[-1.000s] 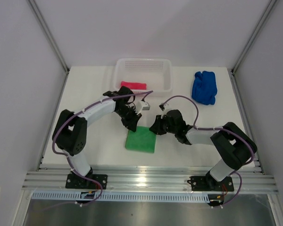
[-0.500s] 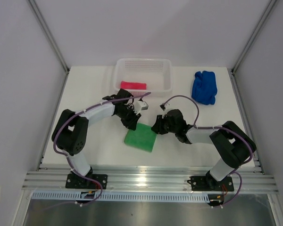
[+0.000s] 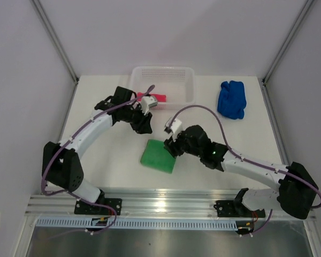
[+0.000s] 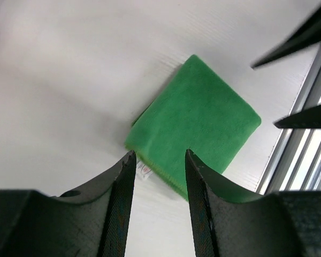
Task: Roll the towels
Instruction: Roll the towel
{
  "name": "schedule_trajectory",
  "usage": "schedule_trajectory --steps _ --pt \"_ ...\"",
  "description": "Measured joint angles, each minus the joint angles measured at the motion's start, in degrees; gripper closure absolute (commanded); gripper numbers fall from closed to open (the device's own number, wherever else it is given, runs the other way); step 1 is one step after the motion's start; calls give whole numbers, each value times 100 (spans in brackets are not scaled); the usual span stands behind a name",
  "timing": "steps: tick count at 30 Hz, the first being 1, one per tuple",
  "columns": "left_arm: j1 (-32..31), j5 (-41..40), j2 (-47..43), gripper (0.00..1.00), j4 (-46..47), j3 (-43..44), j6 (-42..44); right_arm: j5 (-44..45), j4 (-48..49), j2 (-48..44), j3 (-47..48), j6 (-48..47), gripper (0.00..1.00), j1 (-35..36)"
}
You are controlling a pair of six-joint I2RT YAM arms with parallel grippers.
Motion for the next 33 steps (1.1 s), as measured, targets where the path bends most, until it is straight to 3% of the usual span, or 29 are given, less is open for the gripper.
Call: schedule_trajectory --steps 3,5,6,7,19,33 --pt "299 -94 -396 51 -107 -170 24 278 -396 24 26 -610 37 603" --pt "448 -254 -758 51 -70 -457 42 479 -678 157 26 -911 28 953" --pt "496 -328 -935 50 -68 -621 46 590 -782 240 24 -1010 21 1084" --pt "562 -400 -1211 49 -50 -898 44 680 -876 321 24 -1054 1 1178" --pt "647 -1154 -3226 45 -175 -2522 203 1113 -1115 817 -79 -1386 1 1593" --pt "649 -1322 -3834 39 -63 -3300 599 1270 -1189 1707 90 -1526 6 1777"
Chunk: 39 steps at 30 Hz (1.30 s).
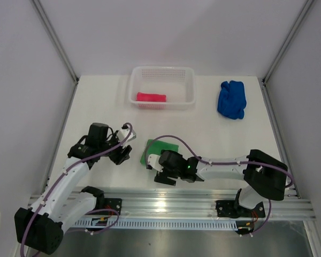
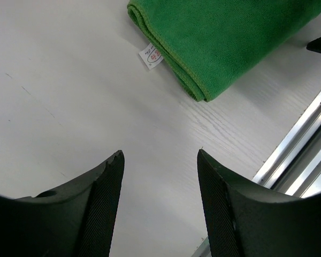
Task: Roll the towels
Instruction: Roll the towel
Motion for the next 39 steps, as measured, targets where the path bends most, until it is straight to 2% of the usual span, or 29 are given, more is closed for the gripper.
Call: schedule_trajectory --steps 3,5,8,9,13,19,22,28,30,34,37,38,39 --pt "0 140 133 39 15 -2 166 42 144 50 -17 17 14 -20" --pt "0 260 286 39 26 -2 284 101 317 63 -87 76 15 -42" --pt "0 542 662 39 50 -2 647 160 549 70 -168 149 25 -76" --pt "-7 621 767 38 57 -2 780 164 625 70 -210 175 34 -96" --pt "-131 986 1222 34 92 -2 1589 96 835 70 -317 315 58 -234" --pt "-769 1054 1674 29 417 11 2824 -175 1086 35 -402 496 61 -516" --pt "-1025 1021 1904 23 638 13 3097 -308 1156 24 -459 562 61 -579" --pt "-1215 1012 2050 21 1250 -33 3292 -505 1357 -81 -647 671 57 -660" --pt "-1305 1027 2166 17 1427 -33 3327 -560 1443 -142 -765 715 54 -686" --pt "-1497 1067 2369 18 1672 -24 3471 -656 1484 -289 -955 756 46 -715" --pt "-1552 1099 2441 19 1611 74 3550 -737 1360 -431 -1010 872 24 -726" --pt "-1576 1108 2474 18 1552 140 3563 -763 1263 -511 -1029 927 1 -723" --pt "-1596 1119 2498 18 1484 197 3578 -787 1185 -595 -1040 997 1 -723"
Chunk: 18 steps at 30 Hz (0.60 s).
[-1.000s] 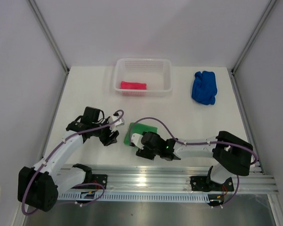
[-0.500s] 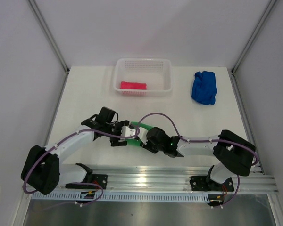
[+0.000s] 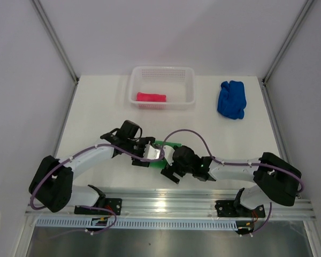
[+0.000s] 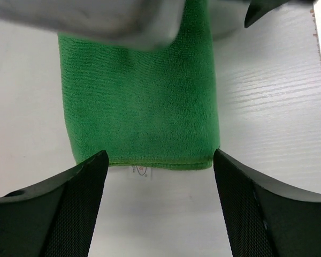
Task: Roll the towels
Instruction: Roll the towel
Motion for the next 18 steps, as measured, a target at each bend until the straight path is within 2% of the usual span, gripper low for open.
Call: schedule_trajectory --steps 1,2,3,9,14,17,18 --pt "-13 9 17 18 -96 66 22 -11 -48 -70 0 -15 0 0" --pt "-15 -4 17 6 -229 138 26 -26 -107 -192 0 2 1 2" --pt "-11 37 17 0 -337 195 31 -17 -151 -293 7 -11 1 17" --pt "42 9 -68 1 -1172 857 -195 144 -601 -839 291 -87 1 98" --pt "166 -857 -286 1 -1893 2133 -975 892 -1353 -1366 988 -125 1 105" --pt "695 -1539 -380 1 -1862 3193 -1812 1419 -883 -2302 1058 -269 1 22" --pt "881 -1766 -387 0 -1602 3532 -2225 1521 -573 -2616 1016 -313 1 -61"
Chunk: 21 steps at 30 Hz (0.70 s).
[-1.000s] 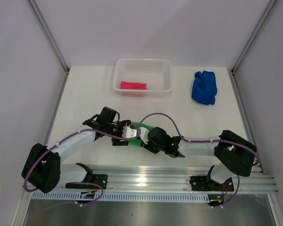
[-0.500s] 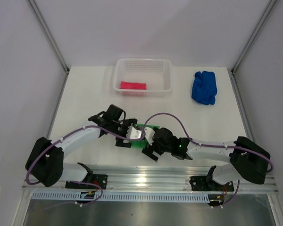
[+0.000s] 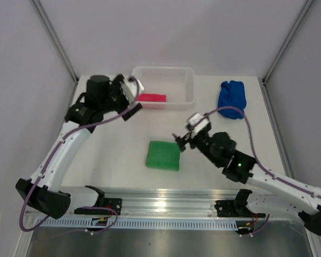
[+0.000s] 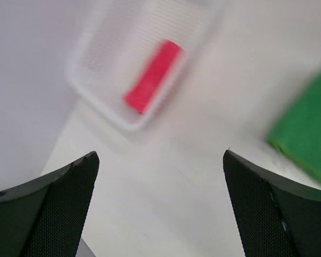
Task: Roll the towels
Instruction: Roll the towel
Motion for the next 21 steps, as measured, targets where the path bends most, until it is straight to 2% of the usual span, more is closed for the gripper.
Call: schedule_trajectory --steps 2,3,6,8,11,15,18,21 --pt "293 -249 -17 1 584 476 -811 81 929 -673 -101 48 2 -503" --pt "437 -87 -26 0 859 664 -1231 -46 1185 -846 -76 151 1 -946" --pt "732 933 -114 0 1279 754 -1845 -448 1211 -914 236 459 1 -2057" --pt "623 1379 -269 0 1342 299 -1663 -868 942 -758 385 629 1 -2251" --pt "13 1370 -317 1 1314 -769 -990 -1373 581 -704 48 850 1 -2240" --pt "-992 1012 192 1 1023 -2155 -142 -1541 83 -820 -675 1283 2 -2229" --pt "-1617 758 328 1 726 -2586 175 -1539 -195 -822 -824 1574 2 -2229" --pt "-2225 365 323 1 938 -2791 378 -1515 -251 -837 -848 1797 2 -2225"
